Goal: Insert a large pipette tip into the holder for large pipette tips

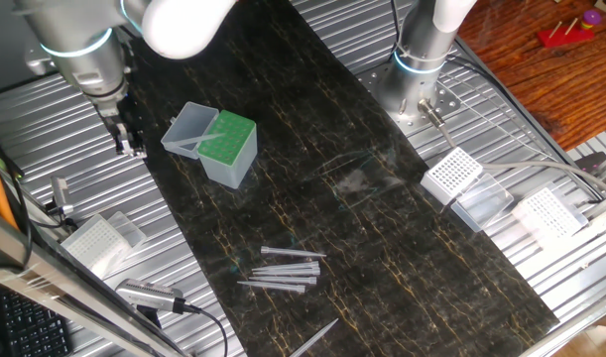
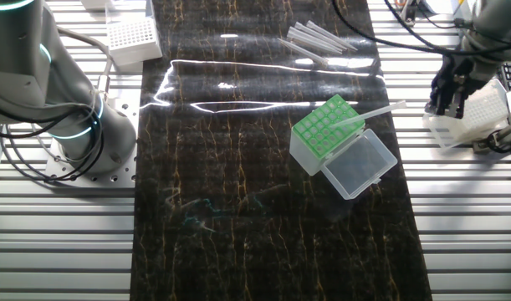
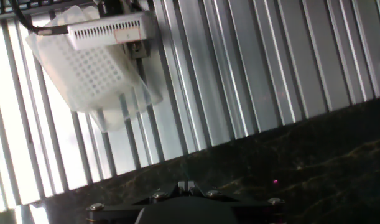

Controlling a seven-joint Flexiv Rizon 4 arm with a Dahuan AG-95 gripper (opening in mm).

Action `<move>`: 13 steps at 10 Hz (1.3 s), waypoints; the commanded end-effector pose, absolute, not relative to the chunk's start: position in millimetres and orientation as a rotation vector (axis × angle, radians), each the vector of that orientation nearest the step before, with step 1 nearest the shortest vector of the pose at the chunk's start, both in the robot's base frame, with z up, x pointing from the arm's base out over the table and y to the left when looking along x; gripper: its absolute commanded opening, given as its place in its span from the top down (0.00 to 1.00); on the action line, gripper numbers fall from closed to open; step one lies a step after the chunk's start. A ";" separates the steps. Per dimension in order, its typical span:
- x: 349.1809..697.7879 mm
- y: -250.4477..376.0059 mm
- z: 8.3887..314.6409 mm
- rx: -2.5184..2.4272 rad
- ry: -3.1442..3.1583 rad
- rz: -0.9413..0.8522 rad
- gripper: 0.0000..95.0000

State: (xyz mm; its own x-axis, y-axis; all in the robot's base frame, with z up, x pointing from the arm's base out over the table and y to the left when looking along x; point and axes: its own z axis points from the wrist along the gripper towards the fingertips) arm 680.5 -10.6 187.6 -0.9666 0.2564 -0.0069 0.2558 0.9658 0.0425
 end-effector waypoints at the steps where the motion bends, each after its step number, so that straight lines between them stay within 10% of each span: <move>1: 676.4 -9.6 184.2 0.403 3.105 0.074 1.00; 13: 629.1 3.5 190.4 0.359 3.179 0.195 1.00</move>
State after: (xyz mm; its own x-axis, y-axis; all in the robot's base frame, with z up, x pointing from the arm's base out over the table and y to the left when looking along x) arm 632.4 2.6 191.1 -0.9734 0.2143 0.0816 0.2227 0.9681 0.1148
